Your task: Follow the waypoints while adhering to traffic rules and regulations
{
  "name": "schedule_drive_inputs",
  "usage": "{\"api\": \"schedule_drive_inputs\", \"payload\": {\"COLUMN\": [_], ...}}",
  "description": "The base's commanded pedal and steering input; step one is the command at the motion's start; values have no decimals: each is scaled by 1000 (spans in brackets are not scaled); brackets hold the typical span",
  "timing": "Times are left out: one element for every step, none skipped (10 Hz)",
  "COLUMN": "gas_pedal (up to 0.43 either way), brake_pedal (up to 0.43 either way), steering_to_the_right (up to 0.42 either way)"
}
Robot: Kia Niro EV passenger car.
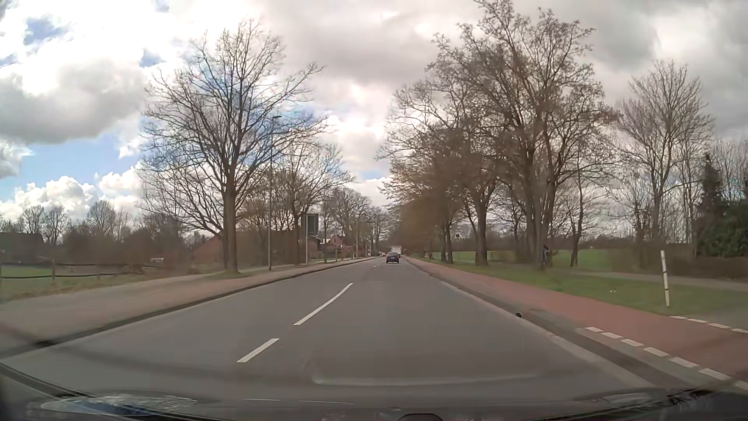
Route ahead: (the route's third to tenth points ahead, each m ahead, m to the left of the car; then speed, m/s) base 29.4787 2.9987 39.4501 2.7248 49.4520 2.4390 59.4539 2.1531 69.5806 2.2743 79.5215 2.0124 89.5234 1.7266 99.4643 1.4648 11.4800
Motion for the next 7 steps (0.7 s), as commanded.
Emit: {"api": "schedule_drive_inputs", "payload": {"gas_pedal": [350, 350, 350, 339, 339, 339, 319], "brake_pedal": [0, 0, 0, 0, 0, 0, 0], "steering_to_the_right": [10, 8, 8, 8, 7, 6, 5]}}
